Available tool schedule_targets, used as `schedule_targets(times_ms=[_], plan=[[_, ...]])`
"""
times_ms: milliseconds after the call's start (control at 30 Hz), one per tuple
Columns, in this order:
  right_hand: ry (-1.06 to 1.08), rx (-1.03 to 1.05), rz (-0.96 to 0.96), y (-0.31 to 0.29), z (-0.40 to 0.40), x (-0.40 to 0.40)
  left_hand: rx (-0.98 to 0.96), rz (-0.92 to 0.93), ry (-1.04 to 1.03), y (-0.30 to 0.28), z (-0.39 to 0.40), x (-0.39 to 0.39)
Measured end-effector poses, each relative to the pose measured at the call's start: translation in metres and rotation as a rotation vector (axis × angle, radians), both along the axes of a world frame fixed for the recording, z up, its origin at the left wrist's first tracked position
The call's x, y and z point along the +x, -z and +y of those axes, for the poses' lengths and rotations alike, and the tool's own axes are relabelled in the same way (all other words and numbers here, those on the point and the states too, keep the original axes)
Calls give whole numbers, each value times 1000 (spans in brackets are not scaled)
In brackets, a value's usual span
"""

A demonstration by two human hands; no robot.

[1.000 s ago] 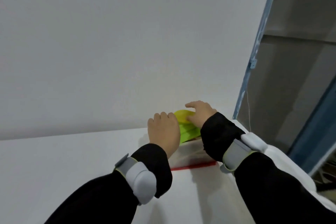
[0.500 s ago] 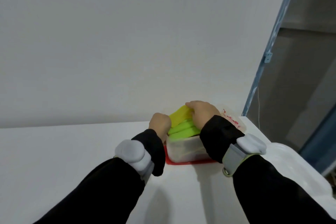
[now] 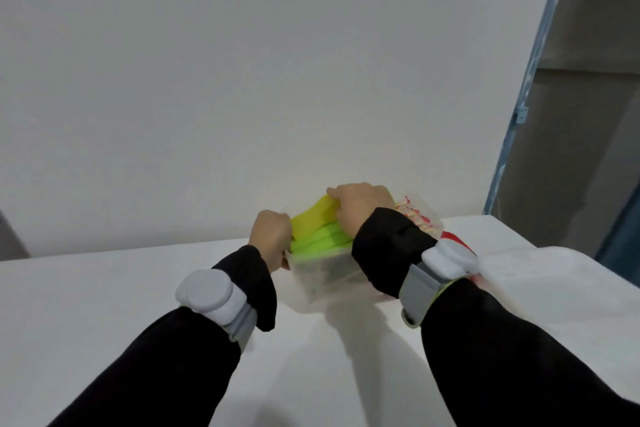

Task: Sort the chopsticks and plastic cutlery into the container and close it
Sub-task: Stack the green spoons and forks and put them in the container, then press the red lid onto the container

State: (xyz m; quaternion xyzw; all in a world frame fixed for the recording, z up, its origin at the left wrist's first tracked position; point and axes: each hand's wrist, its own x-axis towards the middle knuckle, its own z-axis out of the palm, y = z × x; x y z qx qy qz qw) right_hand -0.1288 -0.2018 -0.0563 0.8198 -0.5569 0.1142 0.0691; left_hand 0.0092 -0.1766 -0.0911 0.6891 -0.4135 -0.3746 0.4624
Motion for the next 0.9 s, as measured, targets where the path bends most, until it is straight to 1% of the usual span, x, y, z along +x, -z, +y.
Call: schedule_targets(times_ms=[67, 100, 200, 267, 300, 400, 433, 467, 533, 600, 767, 900], plan=[[-23, 11, 18, 5, 17, 33, -9, -46, -8, 7, 19, 44], [-34, 9, 28, 8, 19, 36, 2, -43, -16, 6, 24, 50], [-62, 30, -3, 25, 42, 77, 13, -83, -1, 9, 52, 91], [-55, 49, -54, 42, 58, 112, 37, -171, 41, 13, 69, 123], [-39, 65, -74, 48, 57, 114, 53, -221, 60, 13, 69, 123], [-12, 134, -117, 54, 63, 127, 58, -455, 68, 18, 67, 133], [-18, 148, -134, 53, 62, 127, 25, -551, 50, 13, 64, 128], [-26, 167, -155, 50, 64, 126, -53, -666, 67, 11, 62, 122], [-33, 181, -192, 48, 66, 123, -162, -826, 192, 10, 58, 104], [-19, 178, -210, 51, 68, 122, -169, -869, 293, 17, 54, 87], [-23, 191, -154, 54, 66, 127, -101, -765, 293, 32, 49, 89], [9, 192, -121, 52, 65, 130, -96, -784, 333, 27, 50, 93]])
